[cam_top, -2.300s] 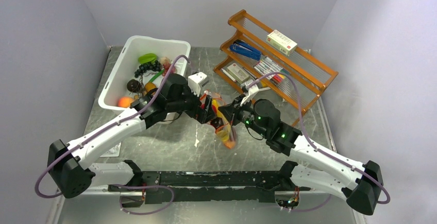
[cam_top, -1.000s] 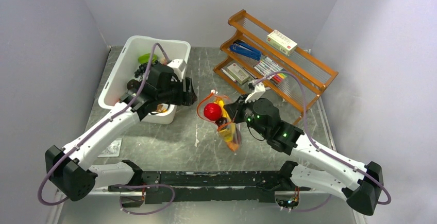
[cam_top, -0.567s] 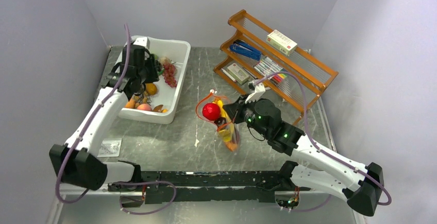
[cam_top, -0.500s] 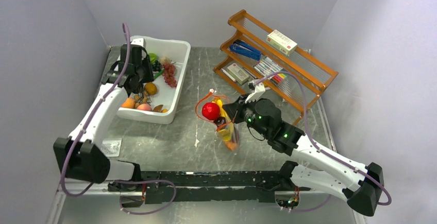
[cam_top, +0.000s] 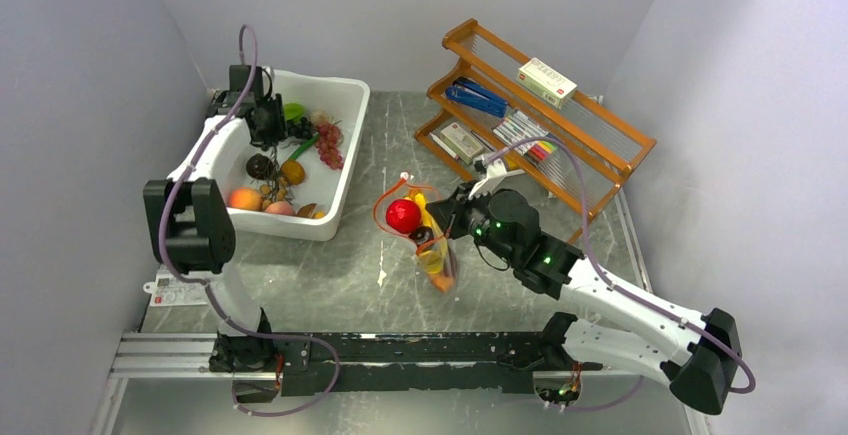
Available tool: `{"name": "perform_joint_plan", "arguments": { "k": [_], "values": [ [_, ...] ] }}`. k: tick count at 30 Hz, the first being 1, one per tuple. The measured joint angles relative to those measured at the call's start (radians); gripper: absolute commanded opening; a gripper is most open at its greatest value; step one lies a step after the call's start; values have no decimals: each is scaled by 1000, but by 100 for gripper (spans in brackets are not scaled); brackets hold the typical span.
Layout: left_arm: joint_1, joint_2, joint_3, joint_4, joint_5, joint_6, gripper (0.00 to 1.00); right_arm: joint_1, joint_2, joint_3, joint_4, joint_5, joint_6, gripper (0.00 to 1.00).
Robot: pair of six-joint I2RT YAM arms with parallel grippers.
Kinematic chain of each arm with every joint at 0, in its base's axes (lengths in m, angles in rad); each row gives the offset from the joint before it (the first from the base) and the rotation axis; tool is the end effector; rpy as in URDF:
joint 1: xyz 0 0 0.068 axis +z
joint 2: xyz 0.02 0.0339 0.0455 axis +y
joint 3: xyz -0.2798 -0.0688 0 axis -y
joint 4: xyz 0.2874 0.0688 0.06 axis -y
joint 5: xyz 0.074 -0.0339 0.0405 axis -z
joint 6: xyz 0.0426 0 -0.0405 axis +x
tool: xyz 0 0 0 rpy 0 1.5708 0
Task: Place the food in the zip-top bag and seal the zipper
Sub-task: Pick up the fake fruit from the bin.
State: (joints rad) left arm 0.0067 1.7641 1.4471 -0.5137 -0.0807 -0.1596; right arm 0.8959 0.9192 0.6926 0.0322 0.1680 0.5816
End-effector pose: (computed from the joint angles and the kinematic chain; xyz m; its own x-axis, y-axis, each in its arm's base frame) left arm 0.4440 0.0064 0.2695 -0.7193 -0.1632 -0.6752 -0.1776 0.9829 -0.0484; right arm 0.1666 0.1967 0.3075 -0.4674 0.2828 -0.8376 -0.4913 0.7046 0.5120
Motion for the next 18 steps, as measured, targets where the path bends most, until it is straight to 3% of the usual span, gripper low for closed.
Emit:
{"name": "perform_joint_plan", "arguments": {
  "k": [8, 18],
  "values": [
    [-2, 226, 271, 24, 36, 170, 46, -1, 31, 49, -62, 17, -14, 0],
    [-4, 337, 349, 33, 82, 438, 56, -2, 73, 93, -72, 29, -13, 0]
  ]
}}
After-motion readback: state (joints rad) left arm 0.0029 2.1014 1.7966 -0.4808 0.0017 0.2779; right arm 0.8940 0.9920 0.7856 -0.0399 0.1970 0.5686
